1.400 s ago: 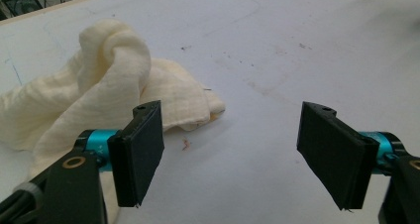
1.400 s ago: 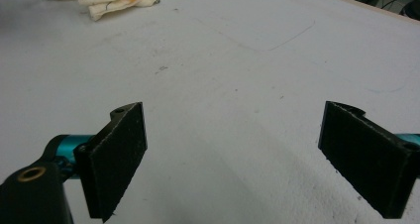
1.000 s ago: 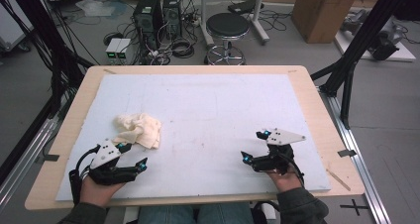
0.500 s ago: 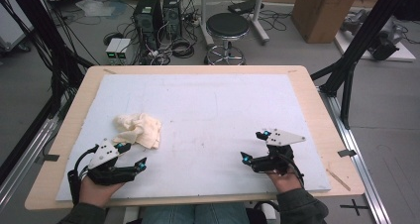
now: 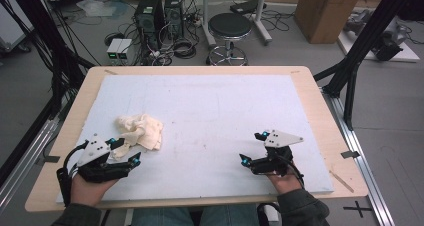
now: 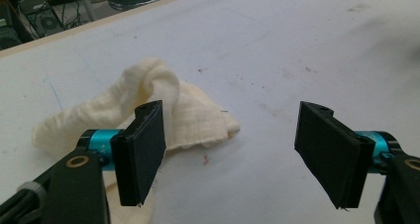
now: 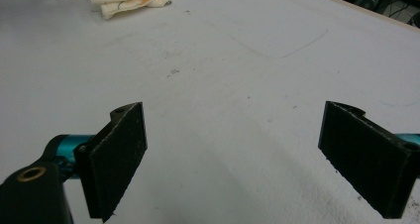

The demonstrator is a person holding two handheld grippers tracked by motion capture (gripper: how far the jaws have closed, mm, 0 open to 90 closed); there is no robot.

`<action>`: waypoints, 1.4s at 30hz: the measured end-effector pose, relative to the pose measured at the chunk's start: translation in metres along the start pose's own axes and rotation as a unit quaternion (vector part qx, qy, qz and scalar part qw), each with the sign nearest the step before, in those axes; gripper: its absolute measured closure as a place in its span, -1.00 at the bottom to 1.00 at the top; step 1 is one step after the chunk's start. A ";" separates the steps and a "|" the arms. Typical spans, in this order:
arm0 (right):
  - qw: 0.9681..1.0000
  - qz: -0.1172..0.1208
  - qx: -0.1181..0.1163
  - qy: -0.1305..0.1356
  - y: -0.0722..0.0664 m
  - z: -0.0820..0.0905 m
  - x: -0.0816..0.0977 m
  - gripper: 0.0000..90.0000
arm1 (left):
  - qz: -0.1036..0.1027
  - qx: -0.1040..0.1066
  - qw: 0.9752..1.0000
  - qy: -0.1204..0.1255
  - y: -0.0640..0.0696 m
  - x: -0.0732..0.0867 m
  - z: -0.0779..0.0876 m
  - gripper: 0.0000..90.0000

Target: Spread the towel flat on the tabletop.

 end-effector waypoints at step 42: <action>1.000 -0.006 0.005 0.018 0.006 0.007 -0.004 -0.76 | 0.042 -0.042 0.992 -0.113 -0.064 -0.001 -0.093 0.39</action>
Point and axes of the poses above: each handheld gripper's, and its own axes: z roughly backward along the jaws, x roughly out of its underside, y roughly to its right, the point moved 6 cm from there along -z, roughly forward along the jaws, and after that the axes turned 10 degrees about z, right-handed, at the moved point
